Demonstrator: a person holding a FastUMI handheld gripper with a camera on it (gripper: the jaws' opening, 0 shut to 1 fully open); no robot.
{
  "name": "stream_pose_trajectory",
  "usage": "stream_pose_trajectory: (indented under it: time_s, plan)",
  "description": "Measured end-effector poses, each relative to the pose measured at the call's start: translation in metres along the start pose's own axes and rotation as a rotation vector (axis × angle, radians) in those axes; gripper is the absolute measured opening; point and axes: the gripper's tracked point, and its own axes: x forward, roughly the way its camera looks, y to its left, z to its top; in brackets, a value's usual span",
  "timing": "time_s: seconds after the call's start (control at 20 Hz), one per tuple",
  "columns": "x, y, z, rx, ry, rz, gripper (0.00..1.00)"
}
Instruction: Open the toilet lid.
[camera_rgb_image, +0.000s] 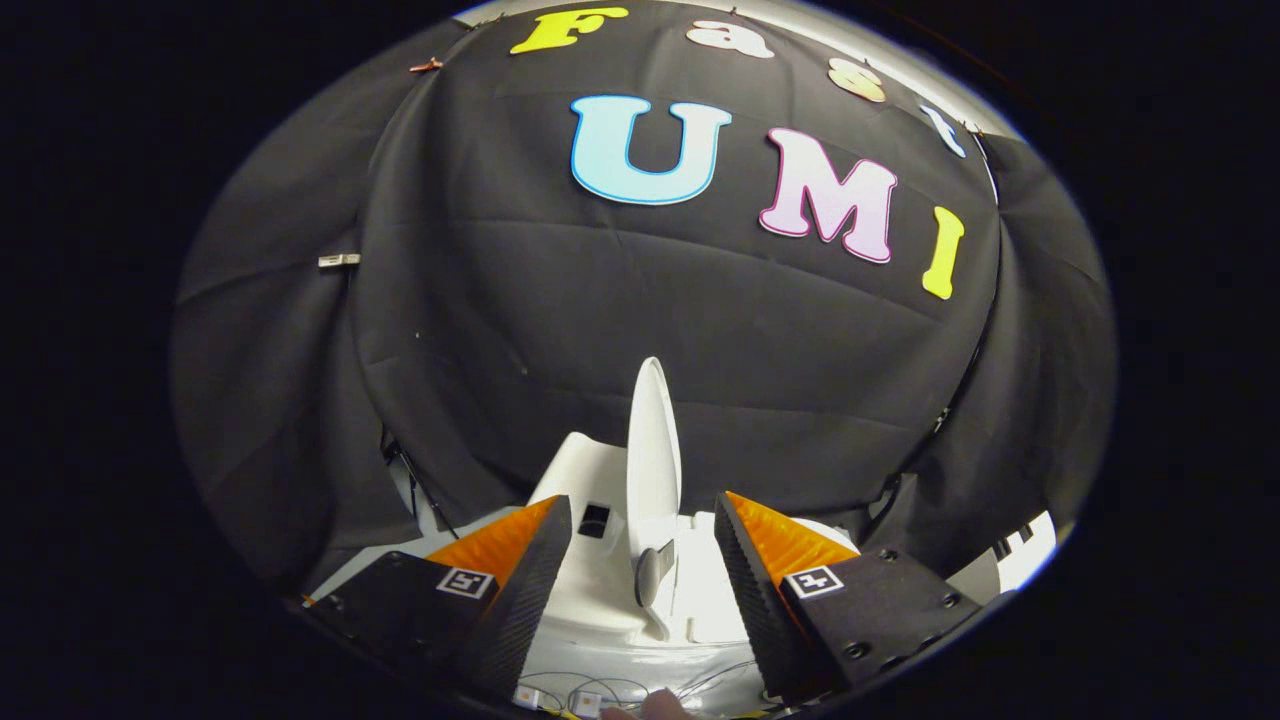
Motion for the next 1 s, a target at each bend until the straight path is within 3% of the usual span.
stream_pose_trajectory:
  time_s: [0.25, 0.4, 0.5, 1.0]
  plan:
    - [-0.006, -0.015, 0.024, 0.07, -0.056, 0.145, 0.9]
    - [-0.004, -0.055, 0.035, 0.124, -0.072, 0.139, 0.9]
    - [0.0, -0.081, 0.04, 0.162, -0.069, 0.142, 0.98]
    - [0.009, -0.219, 0.041, 0.243, -0.085, 0.11, 0.99]
